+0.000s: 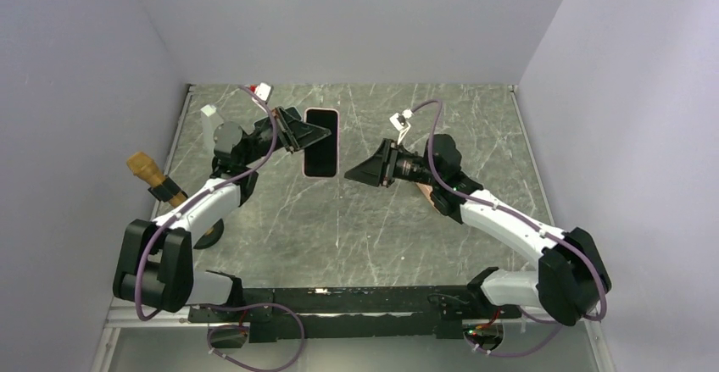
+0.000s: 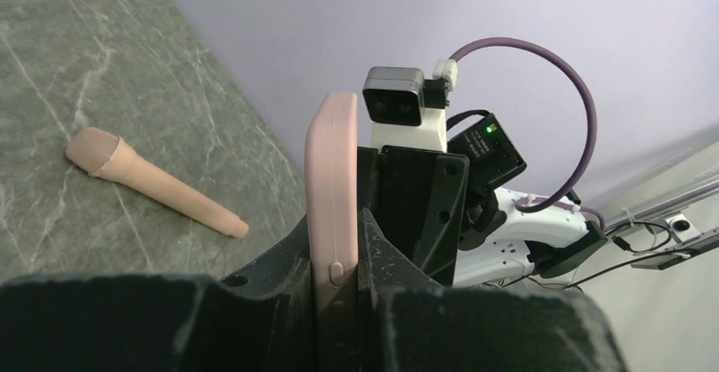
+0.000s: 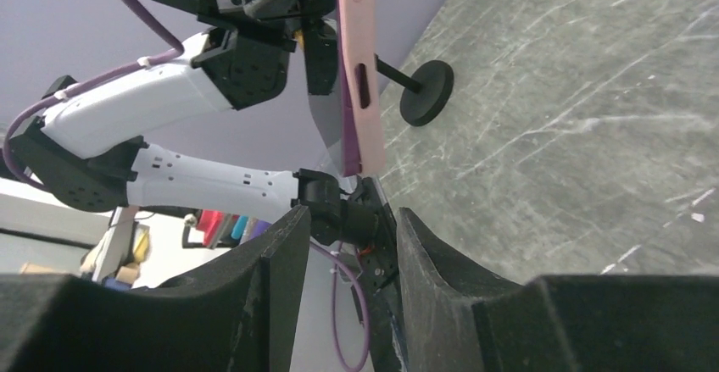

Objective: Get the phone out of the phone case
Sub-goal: Remove the phone case from the phone.

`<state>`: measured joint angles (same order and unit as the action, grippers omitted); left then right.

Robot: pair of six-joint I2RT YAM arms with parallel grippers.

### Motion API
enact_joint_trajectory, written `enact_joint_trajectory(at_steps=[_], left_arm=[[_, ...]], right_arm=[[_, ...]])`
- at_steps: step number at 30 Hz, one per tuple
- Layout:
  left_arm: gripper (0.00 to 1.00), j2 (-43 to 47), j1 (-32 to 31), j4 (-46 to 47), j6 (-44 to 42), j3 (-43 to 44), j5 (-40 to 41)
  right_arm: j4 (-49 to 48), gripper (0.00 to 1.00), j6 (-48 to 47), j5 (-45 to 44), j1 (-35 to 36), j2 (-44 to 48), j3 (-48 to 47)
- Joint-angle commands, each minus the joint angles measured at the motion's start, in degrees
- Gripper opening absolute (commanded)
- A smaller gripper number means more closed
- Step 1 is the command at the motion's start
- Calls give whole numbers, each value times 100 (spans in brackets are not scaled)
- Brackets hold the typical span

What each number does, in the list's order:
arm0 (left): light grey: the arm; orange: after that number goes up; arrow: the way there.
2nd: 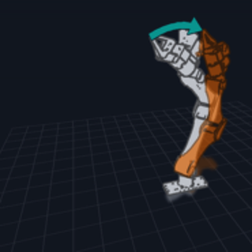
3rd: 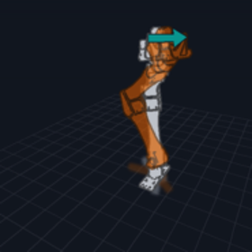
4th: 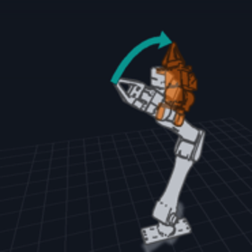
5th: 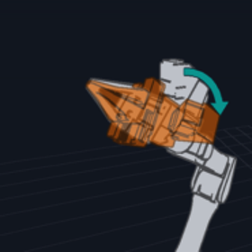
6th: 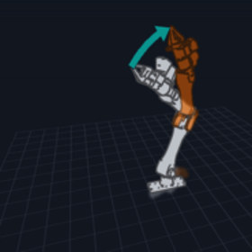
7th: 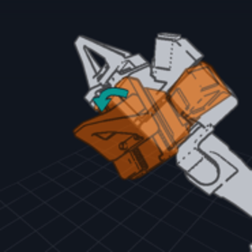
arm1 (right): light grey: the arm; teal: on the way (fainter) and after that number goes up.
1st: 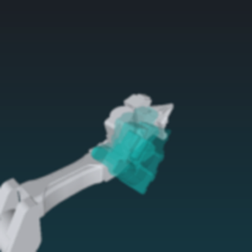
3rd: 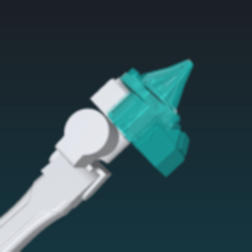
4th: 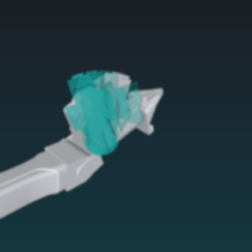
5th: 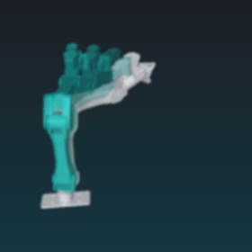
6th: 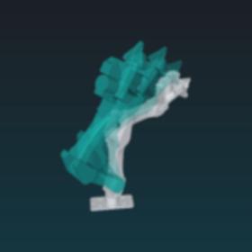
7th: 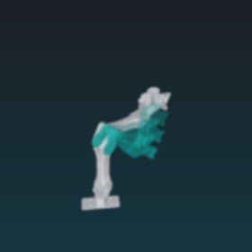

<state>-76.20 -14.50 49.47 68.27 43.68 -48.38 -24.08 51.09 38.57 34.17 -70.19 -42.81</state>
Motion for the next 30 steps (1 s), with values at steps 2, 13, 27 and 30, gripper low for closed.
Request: enact_joint_trajectory(at_steps=[2,13,27,30], left_arm=[[0,38,350,1129,242,-269,-17],[0,188,668,1122,257,-444,-96],[0,51,704,1557,612,-493,-162],[0,37,703,1570,622,-492,-162]], right_arm=[[-714,45,194,50,197,-132,-330],[-1878,34,614,187,494,-1031,-549],[-2112,31,652,233,556,-1506,-695],[-2094,31,641,200,565,-1474,-694]])
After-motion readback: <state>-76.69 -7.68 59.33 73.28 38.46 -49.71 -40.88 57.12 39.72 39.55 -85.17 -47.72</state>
